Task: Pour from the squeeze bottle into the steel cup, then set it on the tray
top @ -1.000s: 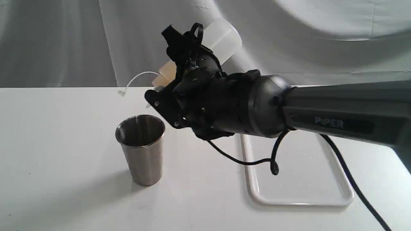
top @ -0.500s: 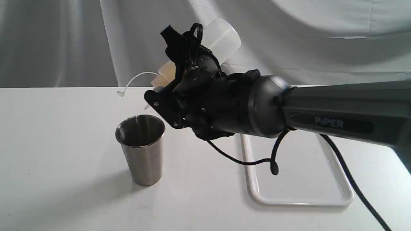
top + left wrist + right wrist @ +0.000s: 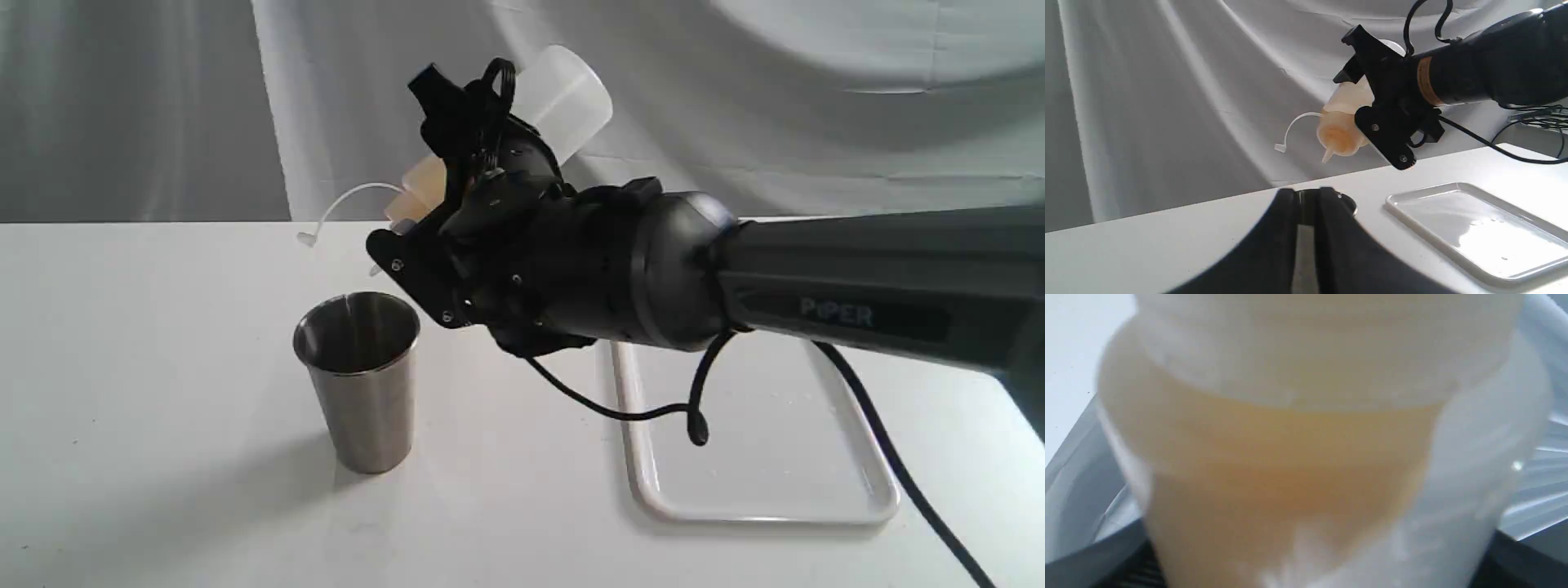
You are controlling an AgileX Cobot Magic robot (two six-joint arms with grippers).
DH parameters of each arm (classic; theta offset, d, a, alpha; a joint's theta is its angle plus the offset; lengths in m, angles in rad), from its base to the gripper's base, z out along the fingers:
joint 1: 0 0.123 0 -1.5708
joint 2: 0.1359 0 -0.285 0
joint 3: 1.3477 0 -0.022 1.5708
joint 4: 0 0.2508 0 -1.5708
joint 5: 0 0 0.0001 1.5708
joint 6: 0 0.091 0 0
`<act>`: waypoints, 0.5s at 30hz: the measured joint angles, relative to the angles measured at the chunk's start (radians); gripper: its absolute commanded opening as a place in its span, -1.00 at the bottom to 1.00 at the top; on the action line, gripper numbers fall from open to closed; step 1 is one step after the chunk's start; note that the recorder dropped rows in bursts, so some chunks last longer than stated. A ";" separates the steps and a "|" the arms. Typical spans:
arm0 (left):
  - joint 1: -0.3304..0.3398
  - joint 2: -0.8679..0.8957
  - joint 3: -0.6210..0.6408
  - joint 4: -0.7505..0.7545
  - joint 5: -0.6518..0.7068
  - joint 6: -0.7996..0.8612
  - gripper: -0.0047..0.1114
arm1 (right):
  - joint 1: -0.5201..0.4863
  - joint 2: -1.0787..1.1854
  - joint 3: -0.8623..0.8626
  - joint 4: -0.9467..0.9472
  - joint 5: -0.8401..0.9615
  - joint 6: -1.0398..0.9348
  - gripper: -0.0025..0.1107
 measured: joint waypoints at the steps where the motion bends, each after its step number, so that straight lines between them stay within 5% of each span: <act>1: 0.000 0.000 0.000 0.000 0.000 0.000 -0.78 | 0.000 0.000 0.000 0.000 0.000 0.000 -0.56; 15: 0.000 0.000 0.000 0.000 0.000 0.000 -0.78 | 0.000 0.000 0.000 -0.002 0.000 0.029 -0.56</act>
